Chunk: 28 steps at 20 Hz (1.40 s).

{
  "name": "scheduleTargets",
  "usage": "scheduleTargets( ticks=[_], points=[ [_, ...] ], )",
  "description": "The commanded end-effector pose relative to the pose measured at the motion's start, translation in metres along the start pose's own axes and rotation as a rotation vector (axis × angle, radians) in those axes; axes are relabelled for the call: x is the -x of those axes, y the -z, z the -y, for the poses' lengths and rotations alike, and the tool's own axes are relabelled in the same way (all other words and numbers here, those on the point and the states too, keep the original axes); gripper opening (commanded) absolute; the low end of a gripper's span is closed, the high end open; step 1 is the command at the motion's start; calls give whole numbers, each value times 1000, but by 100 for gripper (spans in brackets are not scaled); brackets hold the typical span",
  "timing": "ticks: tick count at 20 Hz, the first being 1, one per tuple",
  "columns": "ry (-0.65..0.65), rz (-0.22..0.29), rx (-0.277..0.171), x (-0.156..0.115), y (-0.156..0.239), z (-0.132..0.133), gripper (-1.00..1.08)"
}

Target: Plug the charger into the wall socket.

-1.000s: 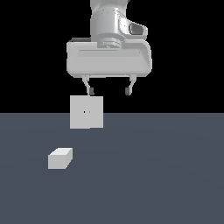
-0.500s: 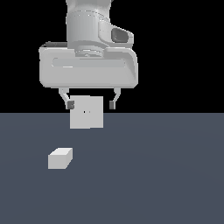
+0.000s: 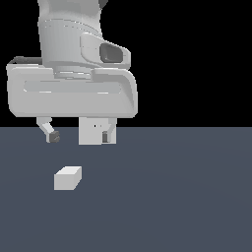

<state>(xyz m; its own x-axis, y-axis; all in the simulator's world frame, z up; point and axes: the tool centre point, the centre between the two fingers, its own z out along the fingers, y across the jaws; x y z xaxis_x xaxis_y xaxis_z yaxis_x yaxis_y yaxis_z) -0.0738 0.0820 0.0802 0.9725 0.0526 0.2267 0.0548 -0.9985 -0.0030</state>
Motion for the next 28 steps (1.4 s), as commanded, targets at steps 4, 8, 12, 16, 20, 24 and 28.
scheduleTargets(
  ticks=[4, 8, 12, 16, 20, 24, 28],
  points=[
    [7, -26, -1, 9, -10, 12, 100],
    [10, -35, 0, 11, -15, 16, 100],
    [11, -34, 0, 12, -15, 16, 100],
    [11, -34, 0, 13, -19, 16, 100],
    [11, -35, 0, 16, -31, 16, 100],
    [11, -36, 1, 21, -49, 16, 100],
    [10, -36, 1, 23, -61, 16, 100]
  ],
)
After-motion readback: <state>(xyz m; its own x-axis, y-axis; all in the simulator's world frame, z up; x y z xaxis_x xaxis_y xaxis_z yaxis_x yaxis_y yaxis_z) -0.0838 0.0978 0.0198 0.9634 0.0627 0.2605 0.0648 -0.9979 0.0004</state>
